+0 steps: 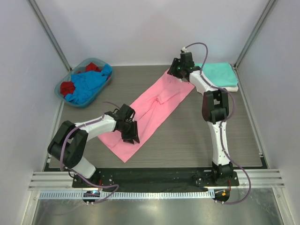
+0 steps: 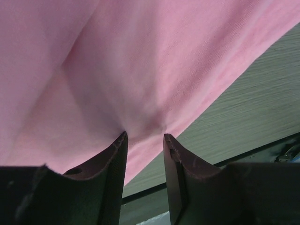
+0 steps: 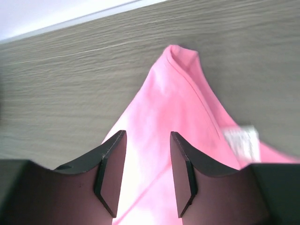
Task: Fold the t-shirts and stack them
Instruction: Fold the tshirt
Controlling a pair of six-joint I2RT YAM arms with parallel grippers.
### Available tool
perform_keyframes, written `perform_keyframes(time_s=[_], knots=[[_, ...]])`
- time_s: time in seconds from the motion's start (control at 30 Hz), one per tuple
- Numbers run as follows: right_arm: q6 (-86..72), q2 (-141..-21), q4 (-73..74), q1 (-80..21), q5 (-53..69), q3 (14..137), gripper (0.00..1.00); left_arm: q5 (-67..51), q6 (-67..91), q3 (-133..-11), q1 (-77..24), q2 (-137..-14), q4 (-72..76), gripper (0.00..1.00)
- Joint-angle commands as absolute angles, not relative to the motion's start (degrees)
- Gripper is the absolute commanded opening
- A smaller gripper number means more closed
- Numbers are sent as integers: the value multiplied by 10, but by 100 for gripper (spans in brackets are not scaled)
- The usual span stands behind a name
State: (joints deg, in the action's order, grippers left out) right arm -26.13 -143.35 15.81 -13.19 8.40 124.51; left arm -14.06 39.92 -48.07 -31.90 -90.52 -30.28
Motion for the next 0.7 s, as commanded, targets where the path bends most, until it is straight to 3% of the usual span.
perform_keyframes(time_s=[0.0,0.17,0.27,0.53,0.67], knots=[[-299,-1269,198,-133,3,1181,49,-138,439,-447,-351,-890,-225,38],[-367,-1141,185,-113,-28,996,48,-121,491,-411,-418,-877,-187,38],[-364,-1120,174,-107,-42,947,49,-107,520,-409,-456,-875,-180,38],[-352,-1152,108,-69,-45,882,45,-102,572,-433,-531,-857,-150,42],[-328,-1199,100,-58,-29,916,44,-135,569,-475,-536,-853,-150,45]])
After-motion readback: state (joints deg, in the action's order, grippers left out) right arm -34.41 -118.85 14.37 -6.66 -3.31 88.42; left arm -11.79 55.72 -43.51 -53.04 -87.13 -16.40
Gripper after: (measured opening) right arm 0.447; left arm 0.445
